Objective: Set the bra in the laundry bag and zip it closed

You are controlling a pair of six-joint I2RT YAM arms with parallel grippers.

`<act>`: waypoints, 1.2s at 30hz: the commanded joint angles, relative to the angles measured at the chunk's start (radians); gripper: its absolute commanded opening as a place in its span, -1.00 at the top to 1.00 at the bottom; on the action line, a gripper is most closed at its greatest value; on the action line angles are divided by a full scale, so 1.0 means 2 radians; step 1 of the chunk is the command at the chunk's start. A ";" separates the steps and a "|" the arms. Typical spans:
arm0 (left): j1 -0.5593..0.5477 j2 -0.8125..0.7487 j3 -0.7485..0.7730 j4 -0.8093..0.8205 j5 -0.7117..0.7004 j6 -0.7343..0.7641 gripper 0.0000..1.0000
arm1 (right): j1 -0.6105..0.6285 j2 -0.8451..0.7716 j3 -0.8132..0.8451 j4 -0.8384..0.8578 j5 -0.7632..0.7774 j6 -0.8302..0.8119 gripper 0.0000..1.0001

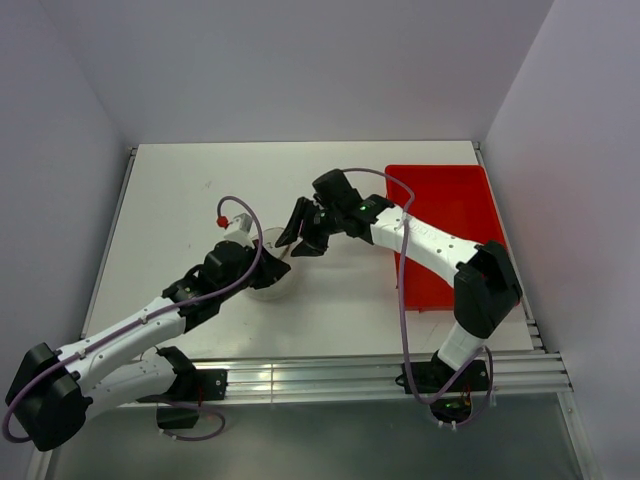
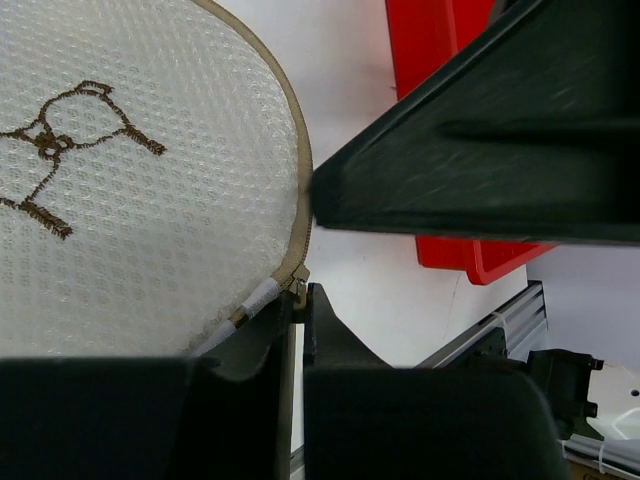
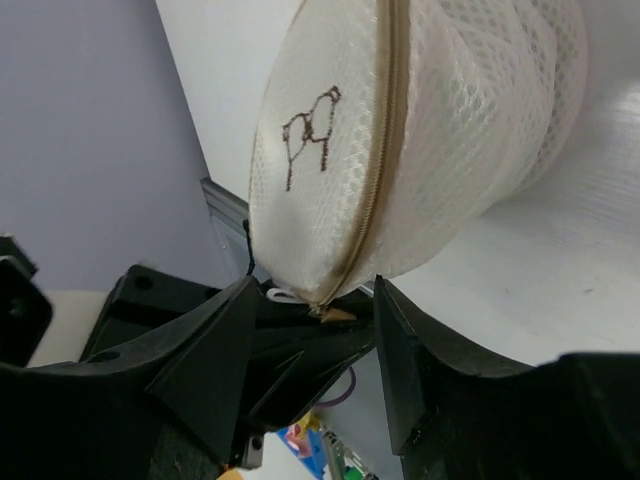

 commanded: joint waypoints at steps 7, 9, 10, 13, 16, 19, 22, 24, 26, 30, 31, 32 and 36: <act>-0.003 -0.006 -0.005 0.027 -0.008 -0.006 1.00 | 0.012 0.014 -0.026 0.062 0.007 0.042 -0.14; -0.003 -0.006 -0.007 0.029 -0.007 -0.006 1.00 | 0.012 0.018 -0.025 0.066 0.005 0.043 -0.06; -0.003 -0.006 -0.008 0.030 -0.007 -0.006 1.00 | 0.013 0.022 -0.022 0.066 0.004 0.043 -0.04; -0.003 -0.011 -0.011 0.028 -0.007 -0.006 1.00 | 0.012 0.039 -0.011 0.068 -0.004 0.039 0.35; -0.003 -0.013 -0.012 0.018 -0.012 -0.005 1.00 | 0.012 0.052 -0.004 0.070 -0.008 0.040 1.00; -0.003 -0.017 -0.015 0.011 -0.020 -0.003 1.00 | 0.011 0.061 0.002 0.067 -0.008 0.038 1.00; -0.003 -0.026 -0.017 -0.021 -0.041 -0.006 1.00 | 0.006 0.061 0.004 0.064 -0.005 0.036 1.00; -0.001 -0.034 -0.018 -0.040 -0.058 -0.008 1.00 | 0.001 0.058 0.004 0.060 -0.004 0.032 1.00; 0.000 -0.040 -0.021 -0.051 -0.066 -0.012 1.00 | -0.004 0.053 0.003 0.059 -0.004 0.031 1.00; 0.008 -0.055 -0.028 -0.065 -0.072 -0.015 1.00 | -0.015 0.045 0.004 0.054 -0.004 0.025 1.00; 0.010 -0.057 -0.031 -0.068 -0.073 -0.016 1.00 | -0.018 0.044 0.004 0.053 -0.004 0.025 1.00; 0.011 -0.057 -0.031 -0.071 -0.073 -0.017 1.00 | -0.020 0.042 0.006 0.053 -0.004 0.023 1.00; 0.017 -0.061 -0.034 -0.076 -0.074 -0.018 1.00 | -0.025 0.040 0.008 0.049 -0.003 0.019 1.00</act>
